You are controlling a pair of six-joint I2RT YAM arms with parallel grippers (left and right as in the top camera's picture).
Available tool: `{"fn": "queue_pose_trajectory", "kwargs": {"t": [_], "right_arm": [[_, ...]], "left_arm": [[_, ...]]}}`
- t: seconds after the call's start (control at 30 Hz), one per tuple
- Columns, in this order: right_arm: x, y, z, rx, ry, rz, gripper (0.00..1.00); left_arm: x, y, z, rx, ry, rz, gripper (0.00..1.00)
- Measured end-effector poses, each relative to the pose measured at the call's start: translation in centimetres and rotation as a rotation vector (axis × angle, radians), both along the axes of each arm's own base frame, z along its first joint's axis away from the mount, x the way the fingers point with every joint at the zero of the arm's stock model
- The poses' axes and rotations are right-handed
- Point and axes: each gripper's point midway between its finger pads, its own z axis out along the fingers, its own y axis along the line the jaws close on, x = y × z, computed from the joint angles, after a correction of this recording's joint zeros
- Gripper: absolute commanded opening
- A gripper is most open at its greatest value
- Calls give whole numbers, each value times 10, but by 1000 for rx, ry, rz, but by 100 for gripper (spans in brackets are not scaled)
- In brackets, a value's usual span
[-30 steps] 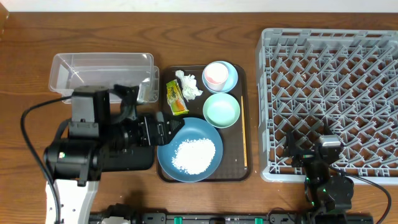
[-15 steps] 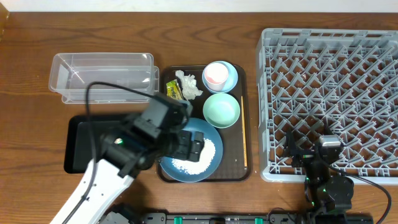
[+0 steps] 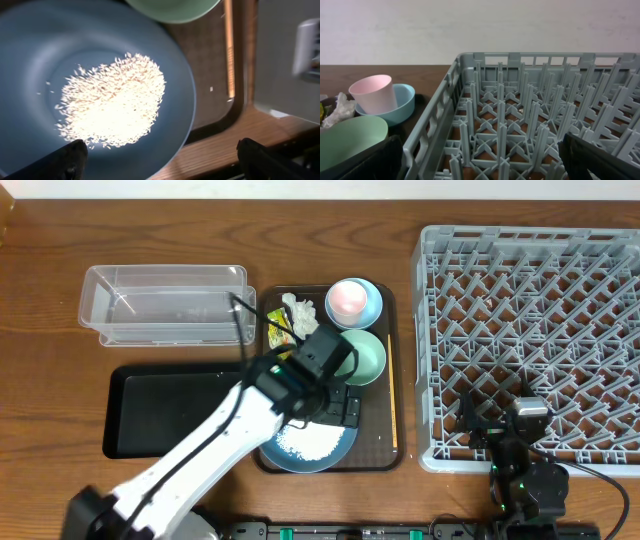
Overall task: Sort waste into correct bins and load items into the dishwasher rack
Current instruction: 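Move the left gripper over the blue plate of rice, then grasp the blue plate's rim with the left gripper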
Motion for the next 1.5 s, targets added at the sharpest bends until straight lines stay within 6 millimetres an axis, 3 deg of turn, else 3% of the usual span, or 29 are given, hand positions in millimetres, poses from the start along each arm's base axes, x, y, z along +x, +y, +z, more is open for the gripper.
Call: {"fn": "queue_pose_trajectory", "kwargs": {"t": [0.27,0.33,0.43,0.53,0.67,0.93,1.2,1.5], "right_arm": [[0,0,0,0,0,0,99],[0,0,0,0,0,0,99],[0,0,0,0,0,0,99],[0,0,0,0,0,0,99],[0,0,0,0,0,0,99],[0,0,0,0,0,0,99],[0,0,0,0,0,0,99],[0,0,0,0,0,0,99]], "left_arm": [[-13,-22,-45,68,101,-70,86],[-14,-29,-53,86,90,-92,85],[-14,-33,-62,127,63,-97,72],[-14,-32,-69,168,50,-82,71],[-11,-34,-76,187,36,-66,71],[-14,-58,-84,163,-4,-81,66],[-14,-52,-100,226,-2,-40,55],[-9,-49,-100,244,-23,1,40]]}}
